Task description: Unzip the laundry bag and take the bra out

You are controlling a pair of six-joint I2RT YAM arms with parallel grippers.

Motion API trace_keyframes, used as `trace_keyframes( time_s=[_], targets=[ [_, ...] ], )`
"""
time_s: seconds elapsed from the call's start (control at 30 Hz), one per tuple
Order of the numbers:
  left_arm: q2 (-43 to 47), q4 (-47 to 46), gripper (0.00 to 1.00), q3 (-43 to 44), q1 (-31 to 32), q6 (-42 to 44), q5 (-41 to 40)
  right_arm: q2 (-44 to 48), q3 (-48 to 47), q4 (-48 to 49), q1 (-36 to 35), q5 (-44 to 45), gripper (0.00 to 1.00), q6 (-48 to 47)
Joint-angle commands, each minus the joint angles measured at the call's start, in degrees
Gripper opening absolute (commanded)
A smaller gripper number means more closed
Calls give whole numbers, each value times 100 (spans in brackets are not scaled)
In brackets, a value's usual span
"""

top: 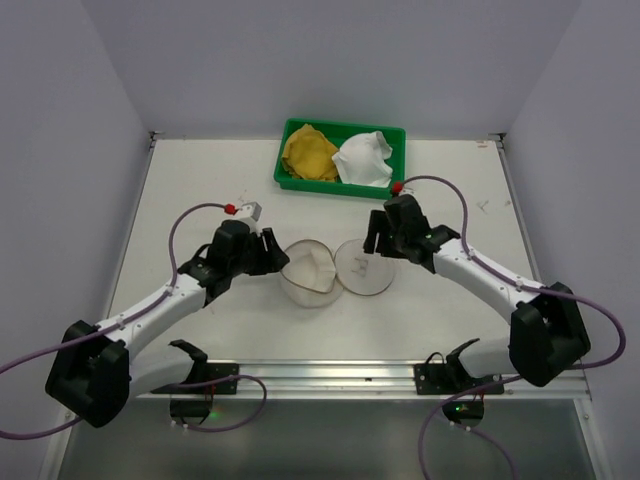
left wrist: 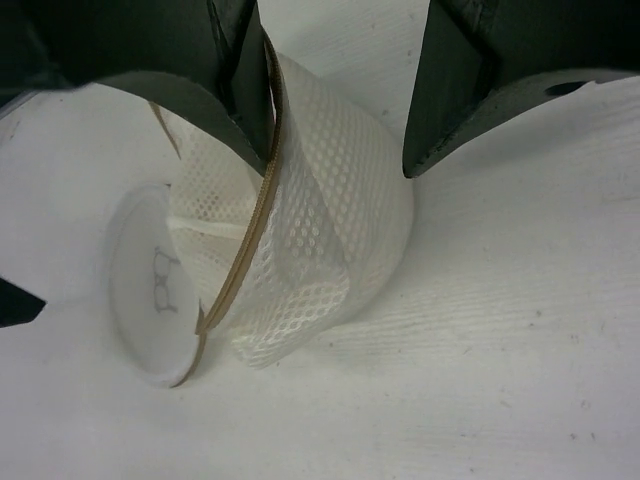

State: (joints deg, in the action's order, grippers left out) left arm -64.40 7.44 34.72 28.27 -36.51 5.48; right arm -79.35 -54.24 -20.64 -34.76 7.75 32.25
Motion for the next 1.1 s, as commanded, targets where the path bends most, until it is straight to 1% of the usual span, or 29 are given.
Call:
trace_keyframes(
  time_s=[0.0, 0.1, 0.13, 0.17, 0.23, 0.27, 0.37, 0.57, 0.6, 0.63, 0.73, 0.77, 0.83, 0.87, 0.93, 0.97, 1.0, 1.07],
  targets=[
    [-124, -506, 56, -219, 21, -181, -398, 244, 510, -317, 645, -36, 66, 712],
    [-431, -639, 53, -360, 64, -225, -354, 166, 730, -370, 822, -37, 64, 861],
    [-485, -665, 51, -439, 91, -233, -389, 79, 826, -370, 918, -63, 63, 923],
    [-538, -891, 49, -492, 91, -268, -502, 34, 879, -361, 971, -98, 61, 1037],
    [-661, -929, 46, -598, 99, -278, -512, -80, 932, -353, 1041, -116, 58, 1108],
    [-696, -937, 45, -633, 100, -286, -704, -202, 959, -344, 1050, -116, 56, 1152],
    [-793, -973, 42, -756, 100, -278, -881, -440, 941, -292, 1068, -317, 53, 1178],
    [-758, -753, 36, -791, 91, -260, -1145, -827, 906, -107, 1059, -590, 52, 1319],
    [-688, -527, 36, -774, 91, -251, -1189, -958, 898, -72, 1059, -677, 51, 1328],
    [-644, -490, 35, -774, 99, -225, -1215, -1020, 906, -28, 1059, -739, 51, 1328],
    [-512, -428, 34, -783, 99, -181, -1277, -1240, 880, 113, 1051, -748, 47, 1319],
    [-503, -402, 34, -774, 91, -181, -1268, -1284, 871, 131, 1051, -748, 42, 1302],
    [-486, -419, 34, -756, 91, -190, -1198, -1363, 880, 157, 1042, -748, 36, 1284],
    [-486, -454, 34, -747, 99, -190, -1181, -1372, 871, 192, 1042, -870, 27, 1266],
    [-521, -507, 33, -765, 99, -181, -1137, -1320, 889, 210, 1042, -854, 15, 1258],
    [-538, -542, 33, -765, 100, -172, -1119, -1268, 889, 201, 1042, -837, 4, 1231],
    [-573, -551, 33, -756, 100, -163, -1093, -1197, 880, 184, 1042, -802, 0, 1196],
    [-643, -621, 33, -756, 99, -163, -1014, -925, 792, 18, 1042, -574, 0, 1048]
  ],
)
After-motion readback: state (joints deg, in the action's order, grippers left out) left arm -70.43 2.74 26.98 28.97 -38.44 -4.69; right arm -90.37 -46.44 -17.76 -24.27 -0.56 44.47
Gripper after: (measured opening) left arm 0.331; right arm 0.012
